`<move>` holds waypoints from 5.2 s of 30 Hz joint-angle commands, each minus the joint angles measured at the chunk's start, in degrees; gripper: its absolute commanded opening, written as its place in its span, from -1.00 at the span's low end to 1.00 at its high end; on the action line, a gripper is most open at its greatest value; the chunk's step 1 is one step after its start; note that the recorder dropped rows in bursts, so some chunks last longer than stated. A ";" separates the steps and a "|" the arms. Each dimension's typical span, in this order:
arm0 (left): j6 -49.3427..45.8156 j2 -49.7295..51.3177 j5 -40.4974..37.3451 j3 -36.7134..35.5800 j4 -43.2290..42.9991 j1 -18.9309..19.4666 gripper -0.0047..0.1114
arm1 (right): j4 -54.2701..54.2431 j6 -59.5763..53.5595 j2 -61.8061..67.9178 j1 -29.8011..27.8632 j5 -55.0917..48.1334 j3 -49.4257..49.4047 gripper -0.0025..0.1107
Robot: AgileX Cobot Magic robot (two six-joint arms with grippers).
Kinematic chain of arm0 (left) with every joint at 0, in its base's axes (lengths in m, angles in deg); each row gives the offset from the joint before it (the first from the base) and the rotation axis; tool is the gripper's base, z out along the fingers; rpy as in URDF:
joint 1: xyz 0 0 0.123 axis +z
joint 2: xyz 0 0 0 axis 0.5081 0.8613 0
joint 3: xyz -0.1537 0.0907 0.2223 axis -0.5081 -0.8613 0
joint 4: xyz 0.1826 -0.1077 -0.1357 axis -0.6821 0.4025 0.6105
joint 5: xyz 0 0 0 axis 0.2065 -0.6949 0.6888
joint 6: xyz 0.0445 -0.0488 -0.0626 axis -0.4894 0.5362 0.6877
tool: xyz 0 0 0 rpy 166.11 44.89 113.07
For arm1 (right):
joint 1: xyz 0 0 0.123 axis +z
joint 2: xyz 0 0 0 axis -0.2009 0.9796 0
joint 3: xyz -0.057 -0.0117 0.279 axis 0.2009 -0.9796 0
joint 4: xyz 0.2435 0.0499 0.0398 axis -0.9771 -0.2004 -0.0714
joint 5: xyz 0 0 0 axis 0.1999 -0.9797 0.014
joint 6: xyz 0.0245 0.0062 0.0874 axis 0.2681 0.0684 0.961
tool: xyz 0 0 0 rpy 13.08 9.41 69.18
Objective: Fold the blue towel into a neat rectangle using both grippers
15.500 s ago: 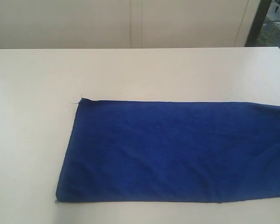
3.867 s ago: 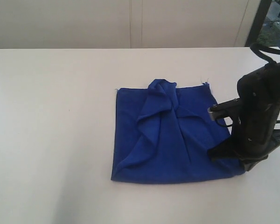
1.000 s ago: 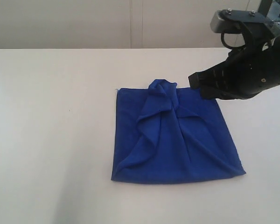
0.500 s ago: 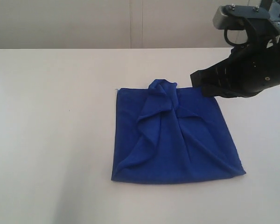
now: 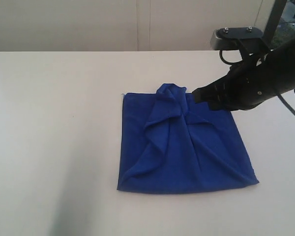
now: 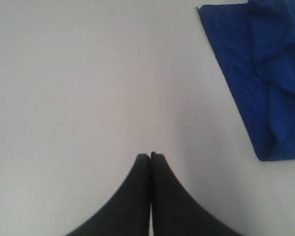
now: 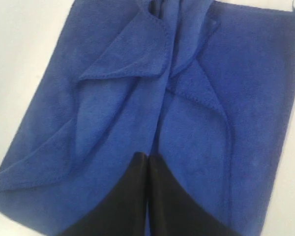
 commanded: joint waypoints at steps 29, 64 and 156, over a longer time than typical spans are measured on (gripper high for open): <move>-10.63 65.72 22.78 37.36 -22.76 -31.64 -0.92 | 0.89 2.27 14.96 -9.53 13.66 6.00 -0.96; -15.74 82.93 24.37 54.88 -42.22 -43.67 0.01 | 0.66 4.15 17.84 -10.92 18.58 6.05 -0.96; 2.93 77.00 11.85 53.52 -46.40 -29.79 -0.92 | -19.83 -11.83 30.17 -10.92 7.99 17.38 -0.96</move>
